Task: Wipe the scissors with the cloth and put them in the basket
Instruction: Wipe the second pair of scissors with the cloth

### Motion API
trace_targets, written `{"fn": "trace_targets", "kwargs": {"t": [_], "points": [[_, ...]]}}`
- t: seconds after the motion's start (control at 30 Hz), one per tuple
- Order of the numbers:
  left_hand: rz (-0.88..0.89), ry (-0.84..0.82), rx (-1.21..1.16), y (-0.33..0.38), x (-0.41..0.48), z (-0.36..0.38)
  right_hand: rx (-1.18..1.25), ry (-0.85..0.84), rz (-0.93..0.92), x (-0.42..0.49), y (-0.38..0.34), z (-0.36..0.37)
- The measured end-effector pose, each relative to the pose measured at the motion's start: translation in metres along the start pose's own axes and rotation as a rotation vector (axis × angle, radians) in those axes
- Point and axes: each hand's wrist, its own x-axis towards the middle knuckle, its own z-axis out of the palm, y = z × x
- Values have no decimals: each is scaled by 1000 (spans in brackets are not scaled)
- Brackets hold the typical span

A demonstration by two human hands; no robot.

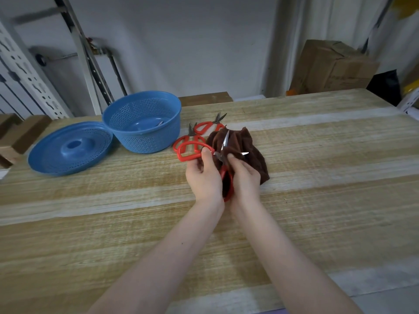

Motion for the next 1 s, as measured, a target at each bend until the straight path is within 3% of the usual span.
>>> {"fn": "trace_targets", "kwargs": {"t": [0.43, 0.63, 1.0], "points": [[4, 8, -60, 8, -7, -4, 35, 19, -49, -2, -4, 4], [68, 3, -55, 9, -5, -10, -82, -99, -23, 0, -4, 2], [177, 45, -42, 8, -7, -11, -45, 13, -151, -1, -1, 10]]}}
